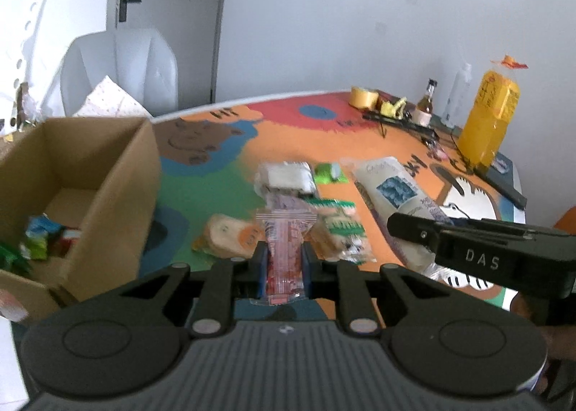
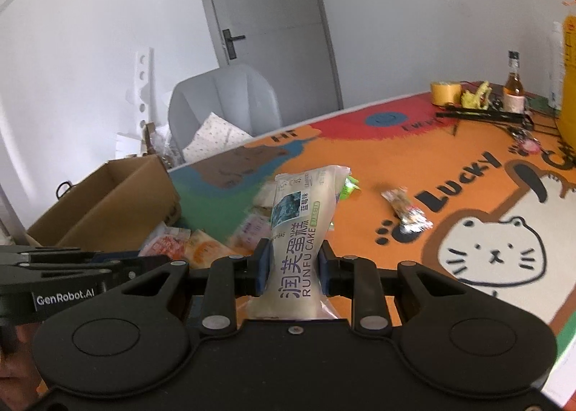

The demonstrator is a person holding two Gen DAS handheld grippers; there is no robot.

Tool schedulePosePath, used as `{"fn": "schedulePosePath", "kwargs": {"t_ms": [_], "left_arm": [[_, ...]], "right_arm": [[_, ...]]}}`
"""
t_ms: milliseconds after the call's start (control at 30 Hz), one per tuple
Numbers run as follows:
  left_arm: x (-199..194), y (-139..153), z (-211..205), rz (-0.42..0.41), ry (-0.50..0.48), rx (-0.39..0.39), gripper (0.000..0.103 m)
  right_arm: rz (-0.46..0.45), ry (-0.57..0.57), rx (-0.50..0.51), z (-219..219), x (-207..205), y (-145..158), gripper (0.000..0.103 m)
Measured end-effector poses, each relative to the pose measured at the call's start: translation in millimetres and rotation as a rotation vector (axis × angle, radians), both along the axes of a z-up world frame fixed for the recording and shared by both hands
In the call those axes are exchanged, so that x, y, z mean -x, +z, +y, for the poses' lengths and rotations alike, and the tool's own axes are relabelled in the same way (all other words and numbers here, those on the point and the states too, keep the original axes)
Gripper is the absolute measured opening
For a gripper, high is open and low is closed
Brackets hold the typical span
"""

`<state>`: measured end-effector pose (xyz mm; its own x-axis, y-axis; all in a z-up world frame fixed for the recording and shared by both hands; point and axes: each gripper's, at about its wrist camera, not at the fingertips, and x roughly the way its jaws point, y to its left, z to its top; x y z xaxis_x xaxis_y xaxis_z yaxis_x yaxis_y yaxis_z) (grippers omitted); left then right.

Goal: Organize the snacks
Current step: 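Carry pink packet and cake roll into the cardboard box and release both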

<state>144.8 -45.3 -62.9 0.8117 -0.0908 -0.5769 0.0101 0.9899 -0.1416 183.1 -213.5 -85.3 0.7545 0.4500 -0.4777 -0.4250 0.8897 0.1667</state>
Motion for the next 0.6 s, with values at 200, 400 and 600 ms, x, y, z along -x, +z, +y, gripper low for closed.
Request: {"fn": "schedulePosePath", "kwargs": {"t_ms": [200, 400, 600], "left_arm": [[6.3, 16.9, 16.9, -0.044, 0.033, -0.007, 0.018], [13.3, 30.7, 36.5, -0.079, 0.078, -0.015, 0.018], [19.8, 41.9, 59.4, -0.106, 0.129, -0.023, 0.017]], "right_arm": [[-0.026, 0.047, -0.012, 17.9, -4.2, 9.8, 0.025], [-0.043, 0.095, -0.022, 40.1, -7.5, 16.7, 0.025], [-0.055, 0.144, -0.029, 63.8, -8.4, 21.1, 0.025]]}}
